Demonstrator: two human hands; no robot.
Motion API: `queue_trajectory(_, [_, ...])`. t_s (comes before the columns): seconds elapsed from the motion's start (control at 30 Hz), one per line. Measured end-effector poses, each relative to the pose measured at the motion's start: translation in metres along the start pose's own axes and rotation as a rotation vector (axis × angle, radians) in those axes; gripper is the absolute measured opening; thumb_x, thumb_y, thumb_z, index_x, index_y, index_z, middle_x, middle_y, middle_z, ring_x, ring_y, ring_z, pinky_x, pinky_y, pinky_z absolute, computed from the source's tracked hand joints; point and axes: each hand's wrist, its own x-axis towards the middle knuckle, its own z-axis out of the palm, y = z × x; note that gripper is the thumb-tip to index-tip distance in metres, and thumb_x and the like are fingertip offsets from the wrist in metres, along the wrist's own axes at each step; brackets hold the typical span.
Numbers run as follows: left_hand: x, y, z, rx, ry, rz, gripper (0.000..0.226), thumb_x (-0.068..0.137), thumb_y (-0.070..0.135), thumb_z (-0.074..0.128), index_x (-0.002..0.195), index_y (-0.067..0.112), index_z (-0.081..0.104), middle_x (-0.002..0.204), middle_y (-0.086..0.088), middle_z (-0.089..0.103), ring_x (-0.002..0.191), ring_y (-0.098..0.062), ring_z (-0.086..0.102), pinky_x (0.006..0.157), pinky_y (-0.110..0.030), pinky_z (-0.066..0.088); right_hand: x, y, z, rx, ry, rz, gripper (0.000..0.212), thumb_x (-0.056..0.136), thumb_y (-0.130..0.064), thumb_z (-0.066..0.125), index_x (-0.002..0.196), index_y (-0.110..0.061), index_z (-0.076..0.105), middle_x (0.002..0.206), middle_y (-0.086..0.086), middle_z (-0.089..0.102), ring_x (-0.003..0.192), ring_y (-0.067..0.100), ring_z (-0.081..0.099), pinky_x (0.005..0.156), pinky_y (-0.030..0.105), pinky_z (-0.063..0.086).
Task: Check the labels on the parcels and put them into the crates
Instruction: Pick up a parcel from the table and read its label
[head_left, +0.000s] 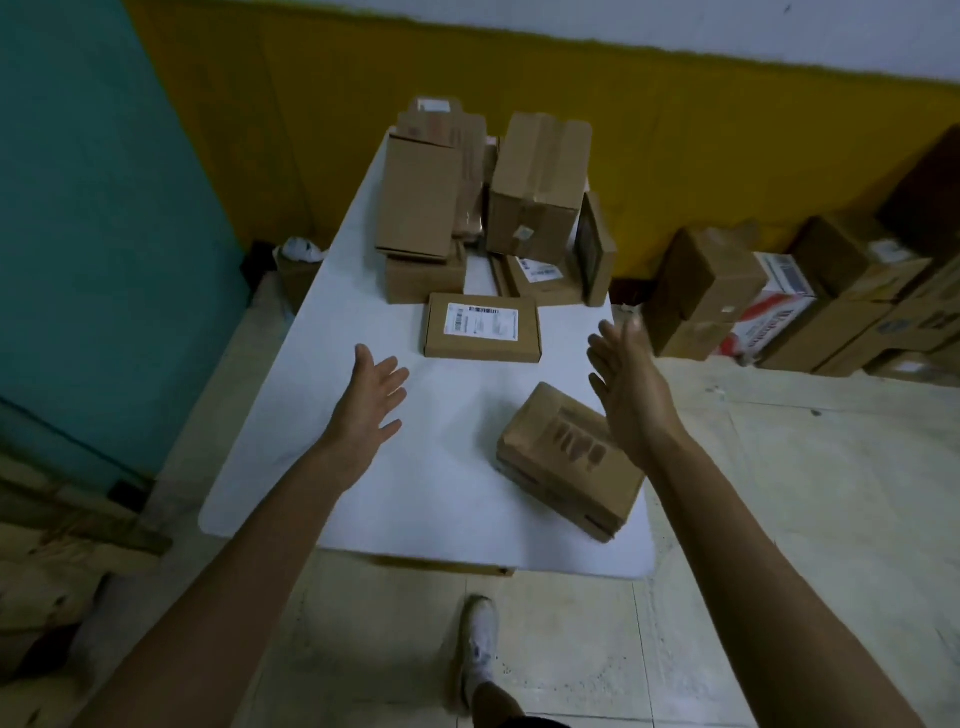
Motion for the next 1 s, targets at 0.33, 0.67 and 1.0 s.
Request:
queue_trajectory(0.33, [0.16, -0.017, 0.02, 0.291, 0.23, -0.012, 0.043, 0.1, 0.035, 0.041, 0.14, 0.018, 0.041, 0.146, -0.005, 0.041, 0.128, -0.021, 0.042, 0.094, -0.029, 0.034, 0.184, 0.064, 0.007, -0.354, 0.109, 0.279, 0.072, 0.095, -0.054, 0.045, 0.152, -0.017, 0.021, 0.158, 0.006, 0.024, 0.142, 0.03, 0.028, 0.112, 0.041, 0.027])
queue_trajectory(0.67, [0.223, -0.035, 0.017, 0.454, 0.128, -0.017, 0.037, 0.093, 0.04, 0.054, 0.126, 0.022, 0.054, 0.132, -0.002, 0.054, 0.118, -0.022, 0.051, 0.092, -0.034, 0.043, 0.216, 0.087, 0.026, -0.351, 0.107, 0.273, 0.062, 0.093, -0.038, 0.058, 0.145, -0.01, 0.037, 0.148, 0.009, 0.043, 0.13, 0.028, 0.045, 0.1, 0.034, 0.04])
queue_trajectory(1.0, [0.185, 0.019, -0.002, 0.731, 0.259, 0.246, 0.034, 0.087, 0.038, 0.065, 0.111, 0.016, 0.057, 0.101, -0.006, 0.058, 0.086, -0.025, 0.058, 0.07, -0.031, 0.045, 0.145, 0.001, 0.058, -0.441, 0.273, -0.436, 0.052, 0.081, -0.046, 0.07, 0.128, -0.043, 0.047, 0.121, -0.027, 0.052, 0.109, -0.005, 0.053, 0.086, 0.006, 0.043])
